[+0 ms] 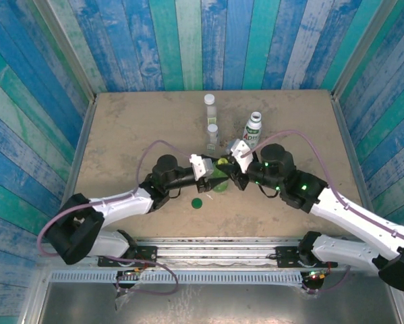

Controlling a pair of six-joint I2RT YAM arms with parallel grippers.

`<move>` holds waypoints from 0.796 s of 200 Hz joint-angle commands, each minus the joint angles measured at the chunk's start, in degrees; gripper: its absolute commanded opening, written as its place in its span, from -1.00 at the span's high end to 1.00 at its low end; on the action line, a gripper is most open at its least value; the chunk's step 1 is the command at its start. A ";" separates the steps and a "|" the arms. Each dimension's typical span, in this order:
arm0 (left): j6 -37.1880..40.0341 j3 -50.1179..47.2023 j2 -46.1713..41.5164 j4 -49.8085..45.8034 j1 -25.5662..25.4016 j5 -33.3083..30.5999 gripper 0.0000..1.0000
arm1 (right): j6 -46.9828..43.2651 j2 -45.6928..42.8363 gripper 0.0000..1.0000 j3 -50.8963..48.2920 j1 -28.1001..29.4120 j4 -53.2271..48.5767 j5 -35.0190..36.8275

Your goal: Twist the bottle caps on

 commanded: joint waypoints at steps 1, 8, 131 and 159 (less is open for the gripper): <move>-5.99 5.55 3.91 7.13 1.13 -21.38 0.04 | 15.88 2.98 0.90 -1.45 4.68 -0.97 19.67; -6.87 6.29 4.58 7.06 1.13 -23.71 0.05 | 17.92 4.28 0.90 -0.70 5.92 -1.83 24.79; -3.21 -0.08 -0.38 7.23 3.68 4.51 0.02 | -1.08 -8.52 -0.11 -3.33 2.20 1.66 -1.37; -0.11 1.11 -1.83 3.51 3.68 15.25 0.00 | -1.85 -10.42 -0.15 -1.79 0.52 -3.30 -6.46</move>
